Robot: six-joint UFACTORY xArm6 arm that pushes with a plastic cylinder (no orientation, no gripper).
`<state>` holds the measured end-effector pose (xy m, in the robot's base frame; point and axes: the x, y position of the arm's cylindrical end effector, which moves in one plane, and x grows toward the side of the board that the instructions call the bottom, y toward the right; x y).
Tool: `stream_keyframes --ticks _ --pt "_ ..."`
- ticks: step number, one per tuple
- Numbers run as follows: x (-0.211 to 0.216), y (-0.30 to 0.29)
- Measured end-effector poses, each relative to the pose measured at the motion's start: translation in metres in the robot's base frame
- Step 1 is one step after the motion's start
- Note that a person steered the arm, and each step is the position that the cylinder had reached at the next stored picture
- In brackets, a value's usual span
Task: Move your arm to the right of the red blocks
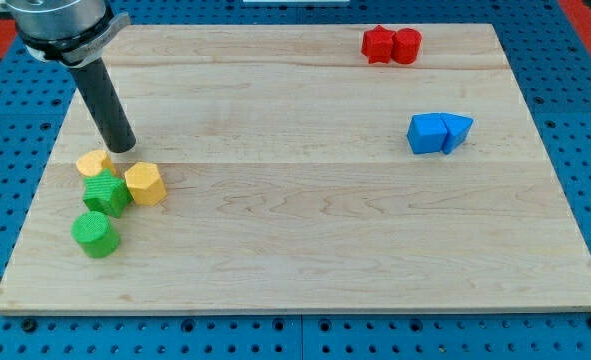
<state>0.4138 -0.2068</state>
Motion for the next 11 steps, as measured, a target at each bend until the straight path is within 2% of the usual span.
stream_keyframes --ticks 1,2,5,8,10,11 --pt "-0.002 -0.004" --pt "-0.021 -0.025" --pt "-0.03 -0.024" --pt "-0.113 0.199" --pt "-0.119 0.373" --pt "-0.16 0.415"
